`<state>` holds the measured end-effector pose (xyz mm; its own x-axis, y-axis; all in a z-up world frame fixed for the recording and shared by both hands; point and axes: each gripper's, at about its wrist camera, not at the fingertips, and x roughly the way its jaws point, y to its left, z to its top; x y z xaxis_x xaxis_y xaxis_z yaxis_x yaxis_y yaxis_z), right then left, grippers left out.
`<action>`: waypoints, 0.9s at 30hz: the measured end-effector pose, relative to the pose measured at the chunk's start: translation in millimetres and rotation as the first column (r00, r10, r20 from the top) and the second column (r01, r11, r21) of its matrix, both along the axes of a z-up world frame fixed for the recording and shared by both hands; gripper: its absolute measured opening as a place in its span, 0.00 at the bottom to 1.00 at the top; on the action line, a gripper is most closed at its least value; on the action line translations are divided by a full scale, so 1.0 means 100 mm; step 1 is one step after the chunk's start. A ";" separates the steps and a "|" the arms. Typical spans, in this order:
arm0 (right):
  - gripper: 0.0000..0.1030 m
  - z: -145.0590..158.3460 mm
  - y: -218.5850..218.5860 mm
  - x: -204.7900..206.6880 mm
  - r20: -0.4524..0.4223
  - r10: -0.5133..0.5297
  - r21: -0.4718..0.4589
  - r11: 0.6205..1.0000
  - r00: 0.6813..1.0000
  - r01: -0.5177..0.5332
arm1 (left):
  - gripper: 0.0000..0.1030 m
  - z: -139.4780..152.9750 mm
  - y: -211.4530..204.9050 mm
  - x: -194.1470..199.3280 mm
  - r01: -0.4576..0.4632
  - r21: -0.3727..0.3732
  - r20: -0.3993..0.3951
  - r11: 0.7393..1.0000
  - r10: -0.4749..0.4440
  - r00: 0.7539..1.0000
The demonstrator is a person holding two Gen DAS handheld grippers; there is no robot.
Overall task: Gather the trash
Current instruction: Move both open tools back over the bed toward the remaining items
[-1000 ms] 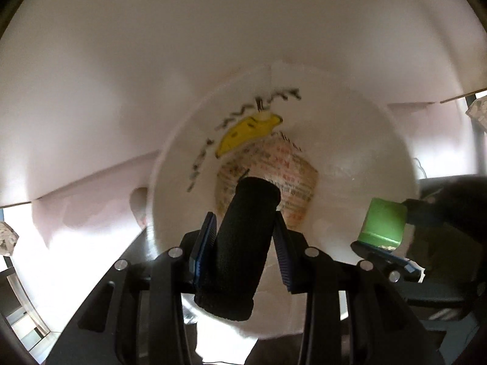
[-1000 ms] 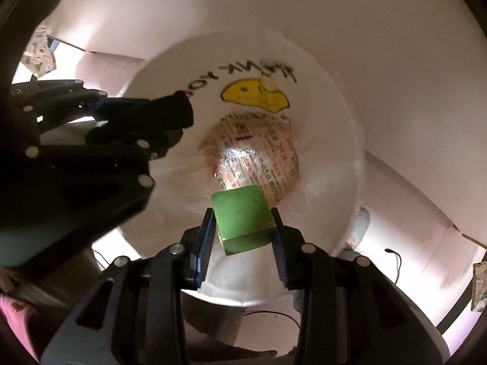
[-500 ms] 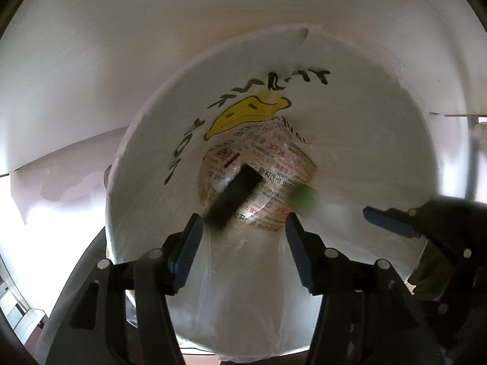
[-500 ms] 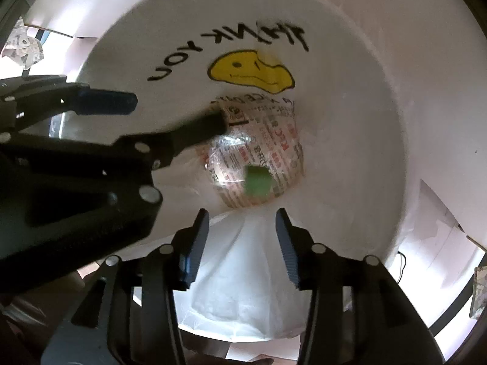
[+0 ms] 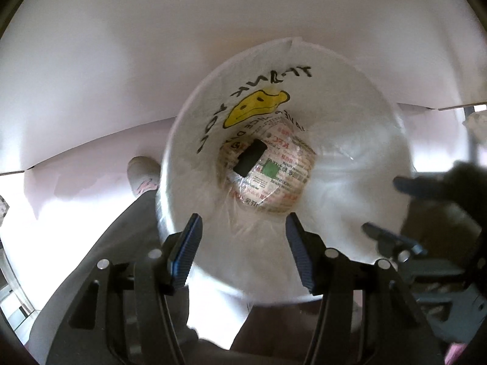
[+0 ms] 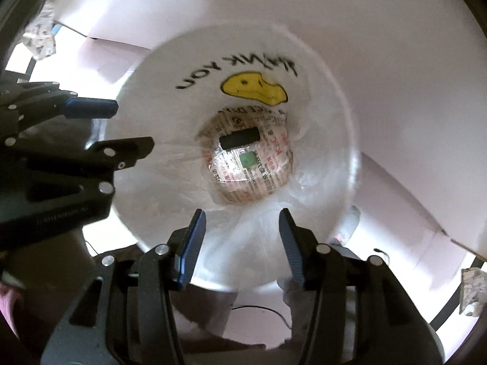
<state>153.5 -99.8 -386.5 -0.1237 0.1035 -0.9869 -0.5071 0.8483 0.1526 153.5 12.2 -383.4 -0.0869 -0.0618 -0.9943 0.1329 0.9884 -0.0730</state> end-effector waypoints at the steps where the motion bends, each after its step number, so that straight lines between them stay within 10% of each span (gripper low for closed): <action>1: 0.50 0.12 -0.01 -0.05 0.022 0.014 0.000 1.000 1.000 -0.014 | 0.58 0.10 0.02 -0.05 0.007 0.003 0.014 1.000 -0.007 1.000; 12: 0.50 1.22 -0.23 -0.46 0.226 0.034 0.035 0.998 0.974 -0.043 | 0.63 1.27 0.07 -0.43 0.046 0.013 0.258 0.999 -0.047 0.965; 27: 0.70 2.73 -0.50 -0.39 0.560 0.035 0.040 0.997 0.828 -0.069 | 0.84 2.93 0.14 -0.15 0.004 0.027 0.582 1.000 -0.018 0.813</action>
